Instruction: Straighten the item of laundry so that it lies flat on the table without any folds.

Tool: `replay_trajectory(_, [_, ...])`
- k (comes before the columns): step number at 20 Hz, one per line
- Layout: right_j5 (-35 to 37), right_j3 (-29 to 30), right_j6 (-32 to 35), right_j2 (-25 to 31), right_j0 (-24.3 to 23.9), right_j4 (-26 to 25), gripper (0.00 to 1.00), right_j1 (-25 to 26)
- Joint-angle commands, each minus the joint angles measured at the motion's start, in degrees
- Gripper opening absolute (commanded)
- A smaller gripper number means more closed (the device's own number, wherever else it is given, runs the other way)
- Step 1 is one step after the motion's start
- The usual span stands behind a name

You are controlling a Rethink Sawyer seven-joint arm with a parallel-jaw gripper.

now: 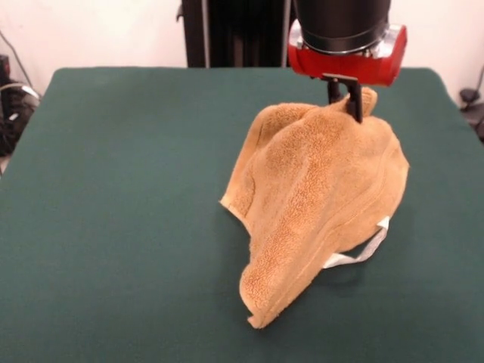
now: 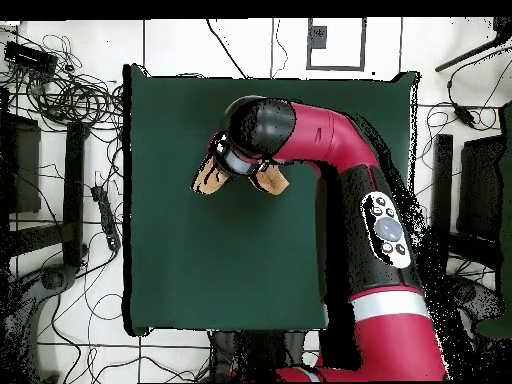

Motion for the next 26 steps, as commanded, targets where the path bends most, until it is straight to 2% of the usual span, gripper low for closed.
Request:
replay_trajectory(1, [-3.6,6.8,-0.1,2.8,0.7,0.9,0.00,1.4])
replay_trajectory(6, [-3.0,6.5,-0.4,2.9,0.7,0.8,0.00,1.7])
replay_trajectory(10, [-5.3,6.7,-1.2,2.9,0.7,-0.4,0.00,1.4])
replay_trajectory(11, [-6.0,6.8,-1.3,2.8,0.7,-0.7,1.00,1.2])
replay_trajectory(15, [-6.8,7.3,-0.5,2.7,0.7,-0.4,1.00,1.0])
replay_trajectory(20, [-3.6,6.7,-1.5,3.0,0.6,0.1,1.00,1.5])
replay_trajectory(26, [-3.1,6.2,-1.5,3.2,0.3,0.5,1.00,2.0])
